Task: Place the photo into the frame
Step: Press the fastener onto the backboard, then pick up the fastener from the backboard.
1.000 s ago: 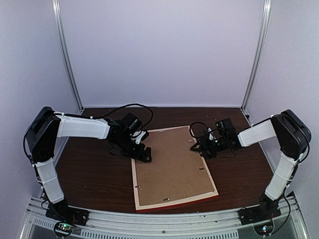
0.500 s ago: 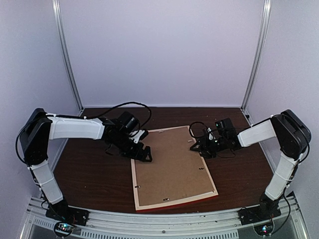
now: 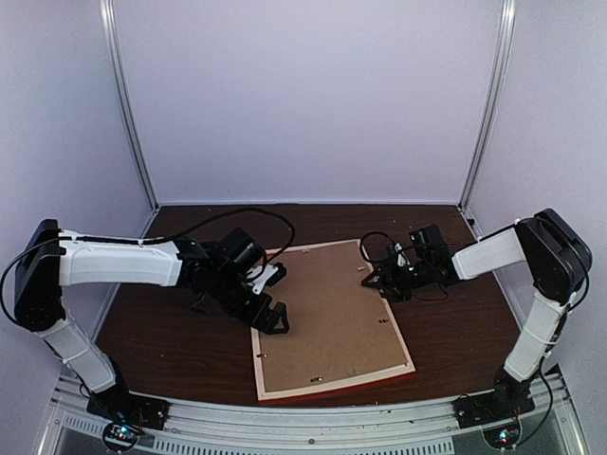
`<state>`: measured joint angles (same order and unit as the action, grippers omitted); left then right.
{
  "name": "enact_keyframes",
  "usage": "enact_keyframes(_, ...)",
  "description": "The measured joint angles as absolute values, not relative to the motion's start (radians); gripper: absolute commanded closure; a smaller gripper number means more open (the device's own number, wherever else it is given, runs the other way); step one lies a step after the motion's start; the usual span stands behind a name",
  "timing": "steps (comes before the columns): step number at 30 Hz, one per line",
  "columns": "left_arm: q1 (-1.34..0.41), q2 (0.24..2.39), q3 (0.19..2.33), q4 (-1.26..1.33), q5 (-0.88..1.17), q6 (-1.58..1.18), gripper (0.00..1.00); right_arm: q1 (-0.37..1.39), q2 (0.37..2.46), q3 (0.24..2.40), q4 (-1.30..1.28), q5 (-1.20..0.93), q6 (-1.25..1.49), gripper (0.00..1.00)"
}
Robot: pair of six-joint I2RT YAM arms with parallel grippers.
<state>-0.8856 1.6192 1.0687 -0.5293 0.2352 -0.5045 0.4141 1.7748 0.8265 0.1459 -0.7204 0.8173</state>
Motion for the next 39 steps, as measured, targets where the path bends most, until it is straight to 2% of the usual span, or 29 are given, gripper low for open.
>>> enact_keyframes(11,-1.024,1.592,0.984,-0.556,0.182,-0.559,0.03,0.414,1.775,0.826,0.145,-0.719,0.815,0.55)
enact_keyframes(39,-1.087,1.608,0.956,-0.546,0.192,-0.608,0.03,0.415,1.775,0.826,0.145,-0.717,0.816,0.55)
